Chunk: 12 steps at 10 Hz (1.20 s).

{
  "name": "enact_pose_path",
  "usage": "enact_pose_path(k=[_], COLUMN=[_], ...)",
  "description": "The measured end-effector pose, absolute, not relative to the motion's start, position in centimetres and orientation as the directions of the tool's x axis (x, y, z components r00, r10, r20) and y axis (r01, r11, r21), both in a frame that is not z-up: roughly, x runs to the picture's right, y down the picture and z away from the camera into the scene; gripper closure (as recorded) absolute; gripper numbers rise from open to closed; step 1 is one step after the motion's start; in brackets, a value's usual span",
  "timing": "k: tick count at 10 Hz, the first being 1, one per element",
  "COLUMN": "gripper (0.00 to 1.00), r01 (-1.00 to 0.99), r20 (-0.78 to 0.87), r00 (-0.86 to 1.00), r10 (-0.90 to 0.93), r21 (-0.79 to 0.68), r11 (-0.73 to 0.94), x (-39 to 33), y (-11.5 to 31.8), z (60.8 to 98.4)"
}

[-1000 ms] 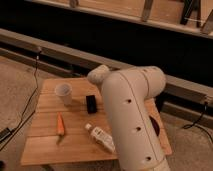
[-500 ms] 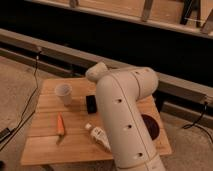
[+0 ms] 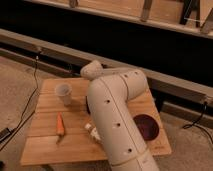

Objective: Wipe the white sponge on the table

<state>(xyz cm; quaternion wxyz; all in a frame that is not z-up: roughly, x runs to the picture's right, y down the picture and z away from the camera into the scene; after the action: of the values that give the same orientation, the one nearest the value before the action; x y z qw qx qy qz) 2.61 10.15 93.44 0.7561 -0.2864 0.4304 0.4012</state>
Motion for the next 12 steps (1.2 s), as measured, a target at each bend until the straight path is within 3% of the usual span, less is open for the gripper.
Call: enact_pose_path(k=[5,12], gripper=[1.0,1.0], r01=[-0.822,-0.83], r20=[-0.861,-0.868], r00=[0.386,0.411], r10=[0.331,0.279], r21=[-0.159,-0.23], r11=[0.547,0.508], x=[-0.5,-1.0], y=[10.1,15.0], z=[92.2,88.1])
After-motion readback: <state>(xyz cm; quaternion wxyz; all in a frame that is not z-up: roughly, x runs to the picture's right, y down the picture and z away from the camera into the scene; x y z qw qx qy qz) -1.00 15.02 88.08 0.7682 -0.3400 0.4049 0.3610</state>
